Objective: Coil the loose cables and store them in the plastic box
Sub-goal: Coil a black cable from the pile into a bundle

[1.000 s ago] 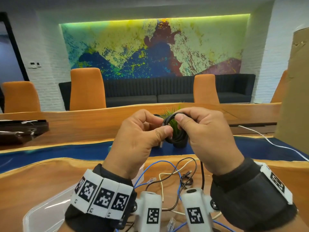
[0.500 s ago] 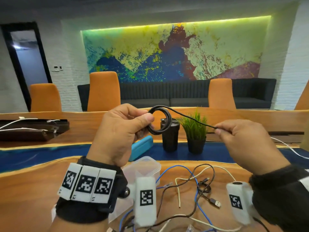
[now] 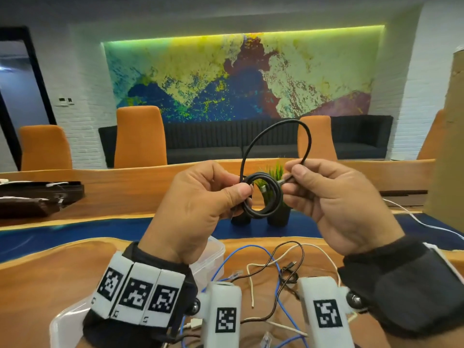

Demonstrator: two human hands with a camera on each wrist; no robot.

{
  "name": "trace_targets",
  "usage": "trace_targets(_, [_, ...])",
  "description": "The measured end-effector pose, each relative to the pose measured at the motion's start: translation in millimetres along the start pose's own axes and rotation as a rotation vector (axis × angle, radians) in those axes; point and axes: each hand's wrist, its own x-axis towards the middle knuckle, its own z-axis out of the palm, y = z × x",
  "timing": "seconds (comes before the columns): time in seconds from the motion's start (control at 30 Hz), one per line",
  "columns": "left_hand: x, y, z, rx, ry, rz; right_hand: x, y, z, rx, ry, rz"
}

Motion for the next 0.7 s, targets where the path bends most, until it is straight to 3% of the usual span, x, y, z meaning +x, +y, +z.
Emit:
trace_targets(0.13, [1, -2, 6, 0.047, 0.031, 0.024, -3, 7, 3, 0.047, -0.226, 0.194])
trace_targets(0.23, [1, -6, 8, 0.150, 0.104, 0.122, -7, 9, 4, 0.167, -0.387, 0.326])
trace_targets(0.33, [1, -7, 8, 0.249, 0.144, 0.238, -11, 9, 6, 0.110, -0.456, 0.334])
trace_targets(0.53, [4, -14, 4, 0.410, 0.211, 0.299, -15, 3, 10, -0.365, -0.341, 0.181])
trace_targets(0.6, [8, -15, -8, 0.435, 0.282, 0.269, -12, -3, 2, -0.589, -0.221, 0.058])
trace_targets(0.7, [12, -13, -29, 0.471, 0.345, 0.199, -4, -18, -24, -0.932, 0.095, -0.258])
